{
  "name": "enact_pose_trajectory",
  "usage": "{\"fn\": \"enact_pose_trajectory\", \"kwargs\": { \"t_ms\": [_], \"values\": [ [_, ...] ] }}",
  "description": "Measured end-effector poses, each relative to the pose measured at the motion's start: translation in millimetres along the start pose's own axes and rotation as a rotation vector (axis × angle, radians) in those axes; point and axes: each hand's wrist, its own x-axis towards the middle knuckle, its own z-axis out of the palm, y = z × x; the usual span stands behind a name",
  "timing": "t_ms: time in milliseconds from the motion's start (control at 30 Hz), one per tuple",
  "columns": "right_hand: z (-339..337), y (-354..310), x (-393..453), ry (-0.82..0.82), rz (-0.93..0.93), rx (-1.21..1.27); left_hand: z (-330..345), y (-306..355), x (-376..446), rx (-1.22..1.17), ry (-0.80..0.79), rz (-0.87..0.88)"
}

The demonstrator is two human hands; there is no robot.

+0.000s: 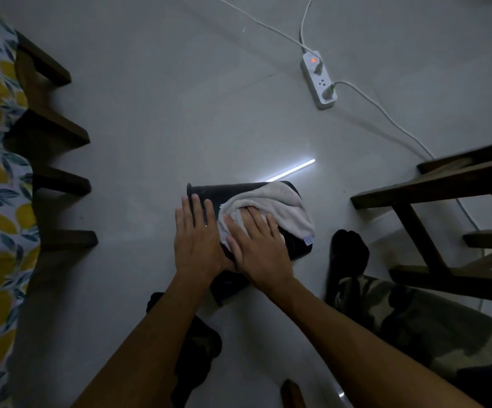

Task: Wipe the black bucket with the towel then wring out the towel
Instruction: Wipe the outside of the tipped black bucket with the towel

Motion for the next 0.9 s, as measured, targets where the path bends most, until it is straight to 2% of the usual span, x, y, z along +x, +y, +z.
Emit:
{"fn": "enact_pose_trajectory", "kwargs": {
  "t_ms": [200,367,433,533,667,767,900],
  "values": [
    [-7,9,53,-0.056,0.042,0.035,-3,2,-2,-0.002,-0.061,0.012],
    [-15,49,101,-0.103,0.261,0.080,-8,4,-3,-0.039,-0.080,-0.003],
    [-15,70,88,-0.044,0.292,0.050,-10,6,0,-0.047,-0.085,-0.009],
    [-13,69,24,0.073,0.197,-0.010,-3,6,1,-0.083,-0.067,-0.019],
    [2,18,-51,-0.099,-0.020,0.007,13,5,-8,-0.135,-0.005,0.007],
    [4,-1,-15,-0.083,-0.103,0.028,18,8,-15,-0.187,0.087,-0.002],
    [2,16,71,-0.163,-0.223,-0.107,0,6,-1,-0.073,-0.074,-0.037]
  ]
}}
